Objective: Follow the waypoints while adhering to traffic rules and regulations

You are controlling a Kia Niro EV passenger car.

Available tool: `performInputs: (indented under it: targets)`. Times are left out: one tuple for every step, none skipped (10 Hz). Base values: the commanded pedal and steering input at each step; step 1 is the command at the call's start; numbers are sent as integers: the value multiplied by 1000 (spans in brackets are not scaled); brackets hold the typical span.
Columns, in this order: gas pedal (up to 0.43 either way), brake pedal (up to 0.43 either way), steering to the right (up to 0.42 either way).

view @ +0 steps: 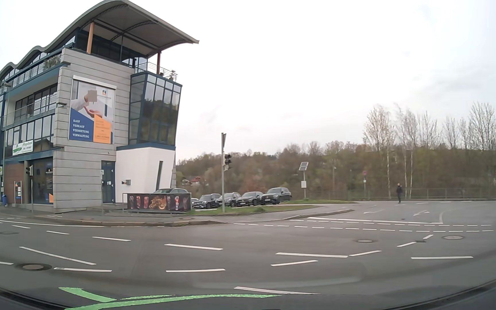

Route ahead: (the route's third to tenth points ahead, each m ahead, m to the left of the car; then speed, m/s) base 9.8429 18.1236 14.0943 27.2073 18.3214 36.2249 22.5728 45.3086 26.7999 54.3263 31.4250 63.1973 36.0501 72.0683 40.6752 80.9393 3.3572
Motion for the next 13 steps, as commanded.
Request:
performInputs:
  targets:
    - [177,0,-475]
    - [169,0,-470]
    - [169,0,-461]
    - [157,0,-455]
    - [138,0,-453]
    - [138,0,-452]
    - [130,0,-449]
    - [118,0,-441]
    - [118,0,-430]
    - [110,0,-421]
    - [79,0,-410]
    - [79,0,-398]
    - [79,0,-388]
